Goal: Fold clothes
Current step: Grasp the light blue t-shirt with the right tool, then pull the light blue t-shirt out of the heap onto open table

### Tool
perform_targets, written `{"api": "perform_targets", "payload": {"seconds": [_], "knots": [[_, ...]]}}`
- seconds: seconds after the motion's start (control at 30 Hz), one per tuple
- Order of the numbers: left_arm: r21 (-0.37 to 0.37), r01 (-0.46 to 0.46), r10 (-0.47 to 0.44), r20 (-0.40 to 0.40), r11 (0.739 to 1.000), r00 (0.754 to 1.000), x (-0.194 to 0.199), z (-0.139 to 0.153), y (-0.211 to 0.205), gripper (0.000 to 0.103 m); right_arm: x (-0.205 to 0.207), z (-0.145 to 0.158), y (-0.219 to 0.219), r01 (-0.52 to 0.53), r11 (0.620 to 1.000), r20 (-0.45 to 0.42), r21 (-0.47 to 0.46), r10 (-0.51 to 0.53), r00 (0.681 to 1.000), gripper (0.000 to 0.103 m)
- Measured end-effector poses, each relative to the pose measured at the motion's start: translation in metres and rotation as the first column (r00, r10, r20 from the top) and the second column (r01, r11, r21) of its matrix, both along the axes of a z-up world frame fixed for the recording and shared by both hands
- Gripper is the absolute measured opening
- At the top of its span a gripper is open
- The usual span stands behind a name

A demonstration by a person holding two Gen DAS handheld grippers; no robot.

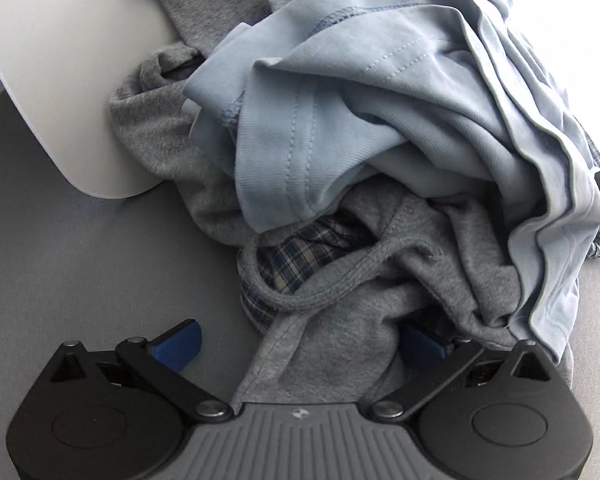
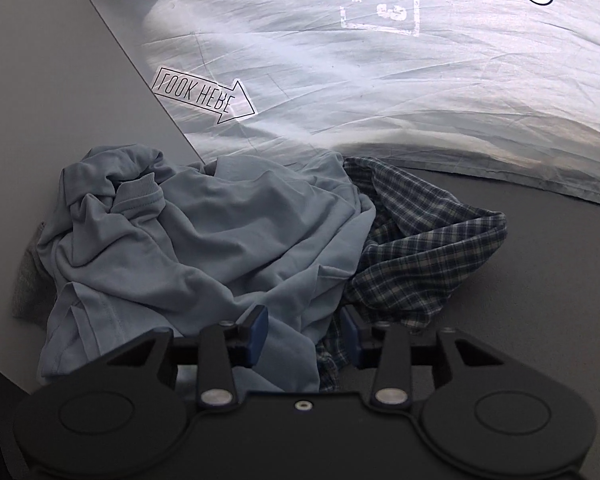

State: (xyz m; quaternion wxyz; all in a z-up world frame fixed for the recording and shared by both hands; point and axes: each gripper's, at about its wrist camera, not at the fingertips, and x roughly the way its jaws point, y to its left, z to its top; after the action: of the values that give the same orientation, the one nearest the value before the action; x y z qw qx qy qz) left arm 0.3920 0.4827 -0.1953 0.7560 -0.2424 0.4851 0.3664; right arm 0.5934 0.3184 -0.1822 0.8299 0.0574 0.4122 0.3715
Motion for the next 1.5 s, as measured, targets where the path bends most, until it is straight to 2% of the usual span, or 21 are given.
{"api": "perform_targets", "payload": {"seconds": [0.17, 0.37, 0.47, 0.57, 0.67, 0.87, 0.93, 0.97, 1.03, 1.07, 1.1, 1.2, 1.27, 1.3, 1.37, 1.43, 1.5], "knots": [[-0.009, 0.004, -0.004, -0.004, 1.000, 1.000, -0.005, 0.002, 0.002, 0.103, 0.005, -0.004, 0.005, 0.008, 0.999, -0.058, 0.037, -0.006, 0.998, 0.045], [-0.010, -0.005, 0.005, -0.003, 1.000, 1.000, -0.014, 0.005, 0.001, 0.103, 0.005, -0.003, -0.009, 0.016, 0.995, -0.116, 0.096, -0.005, 0.993, 0.046], [-0.014, -0.009, 0.008, -0.007, 1.000, 1.000, -0.017, 0.006, 0.001, 0.103, -0.004, 0.002, -0.009, -0.014, 0.999, -0.067, 0.052, 0.017, 0.998, 0.047], [-0.017, -0.005, 0.005, -0.011, 1.000, 1.000, -0.022, 0.008, 0.001, 0.103, -0.008, 0.000, -0.004, -0.030, 0.999, -0.078, 0.037, 0.033, 0.996, 0.047], [-0.019, -0.002, 0.002, -0.012, 1.000, 1.000, -0.028, 0.010, 0.000, 0.103, -0.008, -0.003, 0.007, -0.048, 0.999, -0.048, -0.001, 0.048, 0.998, 0.047], [-0.005, -0.004, 0.004, -0.002, 1.000, 1.000, -0.042, 0.013, -0.006, 0.103, -0.004, -0.014, 0.023, -0.087, 0.996, -0.065, -0.031, 0.085, 0.994, 0.061], [0.000, -0.004, 0.004, 0.000, 1.000, 1.000, -0.047, 0.014, -0.008, 0.103, -0.004, -0.019, 0.025, -0.104, 0.994, -0.062, -0.025, 0.102, 0.993, 0.062], [0.001, -0.003, 0.003, 0.001, 1.000, 1.000, -0.049, 0.014, -0.008, 0.103, -0.005, -0.020, 0.025, -0.110, 0.994, -0.060, -0.020, 0.109, 0.992, 0.059], [0.000, -0.001, 0.001, 0.001, 1.000, 1.000, -0.052, 0.014, -0.008, 0.103, -0.006, -0.020, 0.020, -0.088, 0.996, -0.058, -0.006, 0.087, 0.995, 0.039], [0.000, 0.000, 0.000, 0.001, 1.000, 1.000, -0.053, 0.014, -0.009, 0.103, -0.007, -0.019, 0.016, -0.064, 0.998, -0.052, -0.002, 0.064, 0.997, 0.023], [0.000, -0.001, 0.001, 0.002, 1.000, 1.000, -0.056, 0.015, -0.010, 0.103, -0.011, -0.016, 0.012, -0.051, 0.999, -0.024, -0.008, 0.051, 0.998, 0.018], [-0.006, -0.019, 0.019, -0.007, 1.000, 1.000, -0.065, 0.018, -0.014, 0.103, -0.025, -0.004, 0.000, -0.018, 0.999, 0.099, -0.050, 0.023, 0.995, 0.014], [-0.018, -0.046, 0.045, -0.022, 0.999, 0.999, -0.072, 0.023, -0.019, 0.103, -0.035, 0.007, -0.010, 0.015, 0.993, 0.214, -0.114, 0.010, 0.977, 0.012], [-0.025, -0.059, 0.058, -0.029, 0.998, 0.998, -0.074, 0.025, -0.021, 0.103, -0.036, 0.013, -0.021, 0.045, 0.991, 0.241, -0.128, -0.013, 0.971, 0.011], [-0.034, -0.064, 0.063, -0.028, 0.997, 0.998, -0.079, 0.034, -0.031, 0.103, -0.036, 0.024, -0.052, 0.115, 0.984, 0.271, -0.132, -0.076, 0.960, 0.010], [-0.003, -0.034, 0.034, -0.017, 0.999, 0.999, -0.084, 0.048, -0.049, 0.103, -0.037, 0.037, -0.087, 0.181, 0.975, 0.298, -0.125, -0.138, 0.945, 0.010], [0.025, 0.004, -0.004, -0.014, 1.000, 1.000, -0.091, 0.063, -0.068, 0.103, -0.049, 0.056, -0.132, 0.249, 0.959, 0.377, -0.137, -0.183, 0.908, 0.007]]}}
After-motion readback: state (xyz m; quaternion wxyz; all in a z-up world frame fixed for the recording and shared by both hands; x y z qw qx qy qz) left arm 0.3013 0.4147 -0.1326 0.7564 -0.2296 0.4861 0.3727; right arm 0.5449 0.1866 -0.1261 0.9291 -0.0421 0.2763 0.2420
